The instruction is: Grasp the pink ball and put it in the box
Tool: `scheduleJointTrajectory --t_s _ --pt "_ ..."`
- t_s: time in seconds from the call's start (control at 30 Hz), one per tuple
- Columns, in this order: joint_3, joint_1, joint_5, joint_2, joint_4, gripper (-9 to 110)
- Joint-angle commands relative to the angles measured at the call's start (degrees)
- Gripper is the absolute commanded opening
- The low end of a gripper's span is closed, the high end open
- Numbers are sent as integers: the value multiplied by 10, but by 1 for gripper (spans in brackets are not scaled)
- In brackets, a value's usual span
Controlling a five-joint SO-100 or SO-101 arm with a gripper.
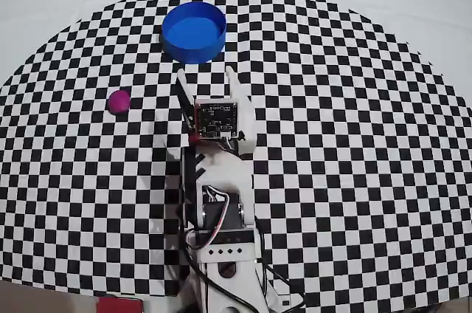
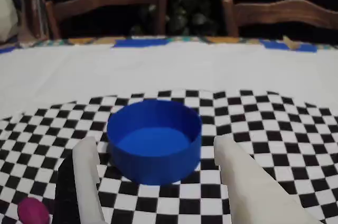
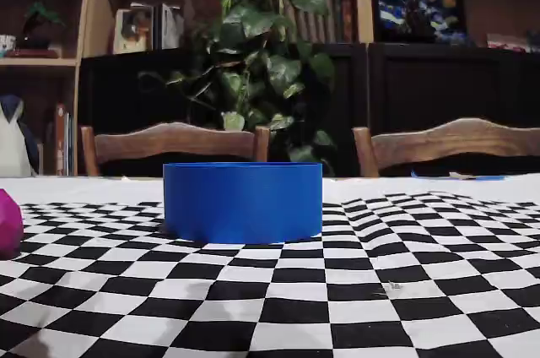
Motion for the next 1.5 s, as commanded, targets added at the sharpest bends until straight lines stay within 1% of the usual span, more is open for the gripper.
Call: scheduleJointTrajectory --t_s 0.0,0.47,1.47 --pt "4 -4 -4 -4 -6 25" --pt "4 -50 -4 -24 -12 25" --pt "4 -206 -4 -38 -24 25"
